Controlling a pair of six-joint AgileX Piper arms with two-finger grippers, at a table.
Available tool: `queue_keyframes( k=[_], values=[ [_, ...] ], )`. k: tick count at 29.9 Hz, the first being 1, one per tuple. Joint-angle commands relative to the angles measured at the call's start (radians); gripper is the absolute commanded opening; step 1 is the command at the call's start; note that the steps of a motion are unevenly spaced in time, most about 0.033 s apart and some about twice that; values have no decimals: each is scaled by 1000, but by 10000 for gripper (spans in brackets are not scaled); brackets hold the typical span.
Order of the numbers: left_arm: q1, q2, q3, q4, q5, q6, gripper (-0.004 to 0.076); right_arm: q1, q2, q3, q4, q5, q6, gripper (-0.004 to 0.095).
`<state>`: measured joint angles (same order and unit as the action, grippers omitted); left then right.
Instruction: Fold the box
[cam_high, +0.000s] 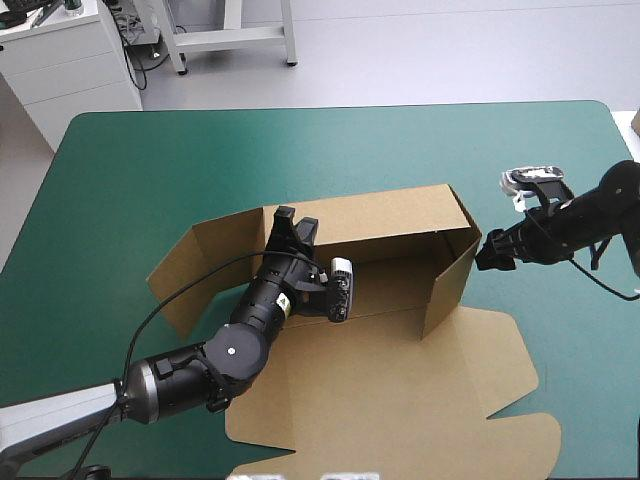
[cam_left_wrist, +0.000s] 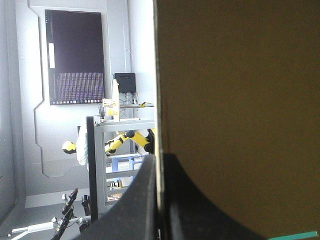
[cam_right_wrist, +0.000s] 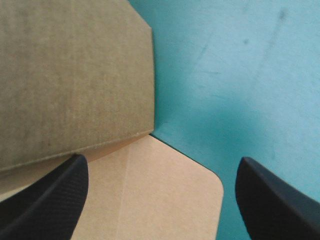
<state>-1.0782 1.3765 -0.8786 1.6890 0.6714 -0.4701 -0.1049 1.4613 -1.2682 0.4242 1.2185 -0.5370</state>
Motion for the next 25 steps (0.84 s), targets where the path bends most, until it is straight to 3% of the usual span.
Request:
queue_keyframes(
  k=[1,11,16,25],
  values=[
    [-2,-29,-30,48,40,-8,-32,-9,-38,-9,123,-7,-108,734],
    [-2,-29,-30,48,40,-8,-32,-9,-38,66,312,-2,-284,734],
    [-2,-29,-30,48,40,-8,-32,2,-38,126,421,-111,-385,734],
    [-2,-29,-30,48,40,-8,-32,161,-38,177,368,-360,-389,734]
  ],
)
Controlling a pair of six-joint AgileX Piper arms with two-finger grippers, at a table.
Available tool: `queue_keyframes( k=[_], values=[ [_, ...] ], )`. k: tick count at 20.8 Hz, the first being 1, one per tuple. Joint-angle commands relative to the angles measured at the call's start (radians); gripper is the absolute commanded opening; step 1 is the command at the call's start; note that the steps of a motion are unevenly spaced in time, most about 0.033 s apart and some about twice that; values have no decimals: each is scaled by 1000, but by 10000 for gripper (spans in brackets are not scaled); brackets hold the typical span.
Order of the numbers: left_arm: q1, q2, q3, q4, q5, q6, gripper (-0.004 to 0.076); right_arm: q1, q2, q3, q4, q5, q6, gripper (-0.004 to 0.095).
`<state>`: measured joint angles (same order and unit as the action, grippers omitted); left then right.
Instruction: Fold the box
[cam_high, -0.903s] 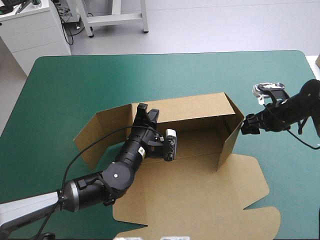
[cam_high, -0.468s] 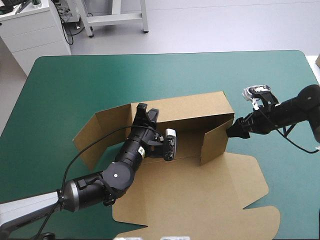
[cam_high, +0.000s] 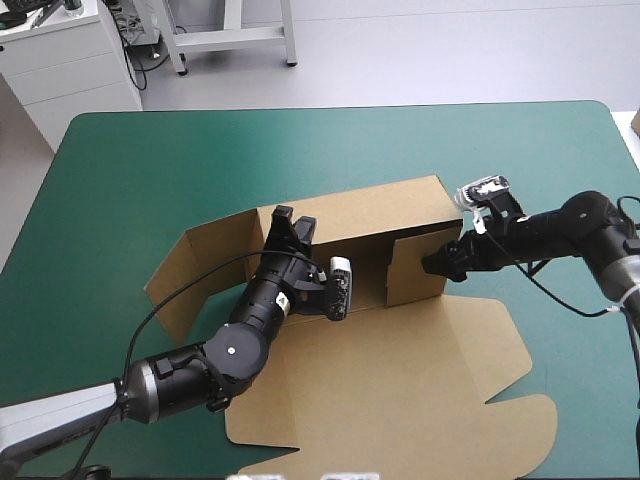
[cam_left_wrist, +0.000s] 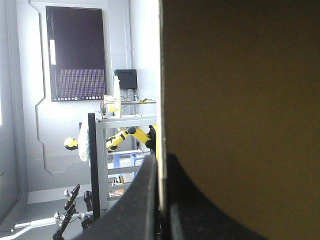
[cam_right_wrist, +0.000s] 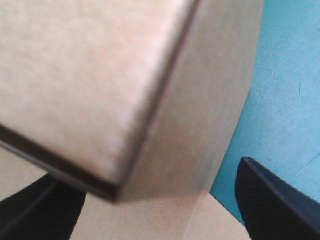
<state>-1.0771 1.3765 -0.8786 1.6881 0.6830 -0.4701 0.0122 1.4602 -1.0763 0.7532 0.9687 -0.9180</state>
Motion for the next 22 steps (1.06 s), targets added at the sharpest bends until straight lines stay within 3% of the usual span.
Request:
queue_keyframes(
  k=[1,8,14,16,20,22],
  values=[
    [-3,-29,-30,49,29,-8,-32,58,-37,-15,37,-138,-1,734],
    [-3,-29,-30,49,27,-8,-32,75,-37,-15,52,-257,-8,734],
    [-3,-29,-30,49,22,-8,-32,75,-37,-15,168,-285,-175,716],
    [-3,-29,-30,49,22,-8,-32,75,-37,-15,183,-284,-188,572],
    [-3,-29,-30,49,20,-8,-32,75,-37,-15,183,-273,-214,-4],
    [-3,-29,-30,49,20,-8,-32,75,-37,-15,189,-260,-217,-23]
  ],
)
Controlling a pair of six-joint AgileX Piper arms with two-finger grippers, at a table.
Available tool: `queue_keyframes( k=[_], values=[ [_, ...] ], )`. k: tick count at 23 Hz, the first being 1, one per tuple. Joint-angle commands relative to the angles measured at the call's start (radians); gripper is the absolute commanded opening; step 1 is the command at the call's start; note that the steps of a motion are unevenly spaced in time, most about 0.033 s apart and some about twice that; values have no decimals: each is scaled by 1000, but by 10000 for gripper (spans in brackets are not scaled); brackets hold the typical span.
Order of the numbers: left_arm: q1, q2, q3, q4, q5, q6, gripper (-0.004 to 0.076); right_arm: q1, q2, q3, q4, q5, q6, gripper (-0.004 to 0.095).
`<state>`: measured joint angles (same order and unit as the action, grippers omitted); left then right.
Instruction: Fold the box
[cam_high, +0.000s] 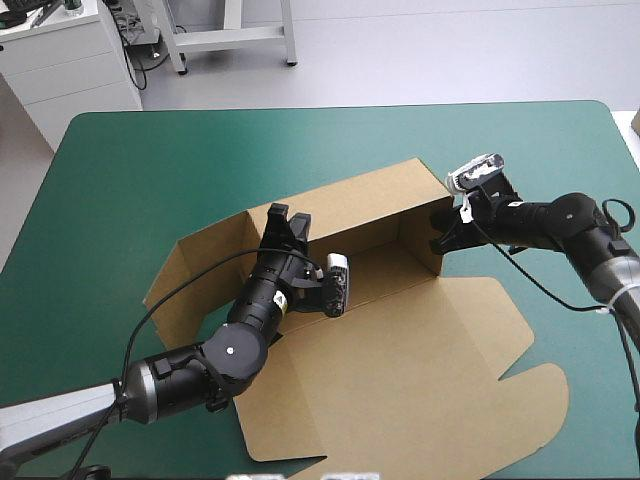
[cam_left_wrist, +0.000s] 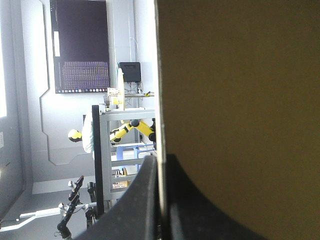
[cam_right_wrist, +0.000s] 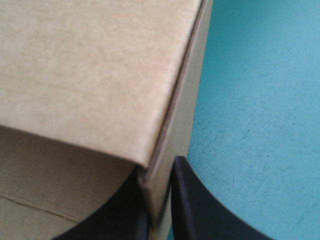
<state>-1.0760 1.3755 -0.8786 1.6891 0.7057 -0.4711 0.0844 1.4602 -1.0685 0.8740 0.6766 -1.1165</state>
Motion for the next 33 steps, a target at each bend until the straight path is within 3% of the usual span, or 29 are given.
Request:
queue_keyframes(
  k=[1,6,8,14,17,22,24,26,29,31,33],
  values=[
    [-4,-28,-30,48,-2,-9,-32,3,-37,-22,71,35,-18,-23],
    [-4,-28,-30,48,2,-74,-29,3,-37,-22,72,33,-6,-23],
    [-4,-28,-30,48,8,-100,24,3,-37,-22,72,27,12,-23],
    [-4,-28,-30,53,22,-108,441,3,-37,-22,75,28,15,-23],
    [-4,-27,-30,53,24,-108,547,3,-37,-22,75,25,24,-23],
    [-39,-25,-30,53,15,-108,547,3,-35,-24,75,-81,60,-23],
    [-94,-25,-30,53,45,-108,547,3,-35,-26,75,-152,70,-22],
    [-167,-25,-30,53,87,-108,547,3,-35,-26,71,-301,145,-22],
    [-226,-25,-30,53,104,-108,546,3,-35,-27,71,-376,147,-22],
    [-244,-25,-30,53,98,-108,511,3,-35,-27,71,-388,147,-22],
    [-244,-25,-30,36,98,-108,374,3,-35,-27,71,-388,147,-22]
  ],
)
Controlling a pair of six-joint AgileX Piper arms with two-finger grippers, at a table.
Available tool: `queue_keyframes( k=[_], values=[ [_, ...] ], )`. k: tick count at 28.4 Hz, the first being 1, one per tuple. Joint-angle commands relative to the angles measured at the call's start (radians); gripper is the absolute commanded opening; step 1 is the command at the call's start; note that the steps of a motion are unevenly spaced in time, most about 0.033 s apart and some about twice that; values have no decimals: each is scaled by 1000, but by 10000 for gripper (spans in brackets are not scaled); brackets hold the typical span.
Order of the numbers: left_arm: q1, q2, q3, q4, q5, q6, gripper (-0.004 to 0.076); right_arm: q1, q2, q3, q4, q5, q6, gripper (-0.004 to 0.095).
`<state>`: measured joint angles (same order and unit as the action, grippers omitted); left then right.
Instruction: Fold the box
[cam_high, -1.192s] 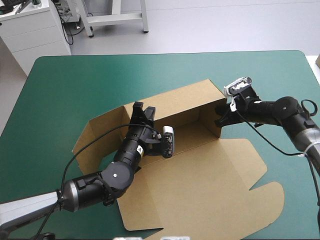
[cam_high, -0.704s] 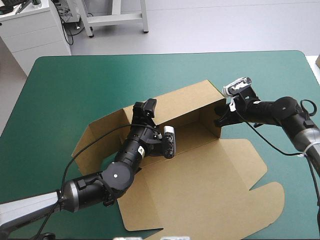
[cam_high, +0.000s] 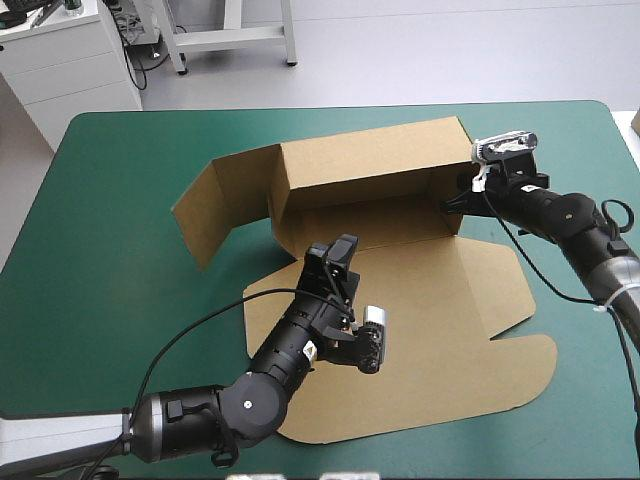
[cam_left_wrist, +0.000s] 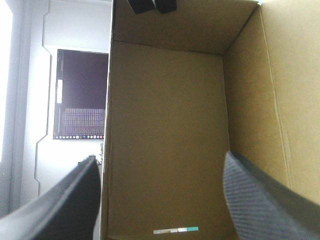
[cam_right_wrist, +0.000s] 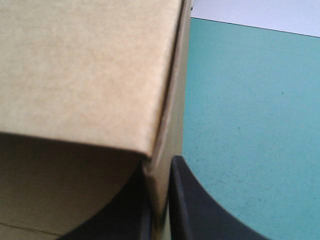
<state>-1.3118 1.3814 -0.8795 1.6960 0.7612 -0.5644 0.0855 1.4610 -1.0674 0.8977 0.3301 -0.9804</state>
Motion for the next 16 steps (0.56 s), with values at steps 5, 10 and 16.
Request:
queue_keyframes(
  k=[5,10,16],
  values=[
    [-8,-30,-52,-150,50,-6,-18,2,-36,-28,47,-49,11,-22],
    [51,-30,-167,-482,4,222,-15,2,-36,-28,47,-77,11,-22],
    [261,-30,-428,-1197,-8,788,-15,2,-36,-28,47,-94,7,-23]
  ],
)
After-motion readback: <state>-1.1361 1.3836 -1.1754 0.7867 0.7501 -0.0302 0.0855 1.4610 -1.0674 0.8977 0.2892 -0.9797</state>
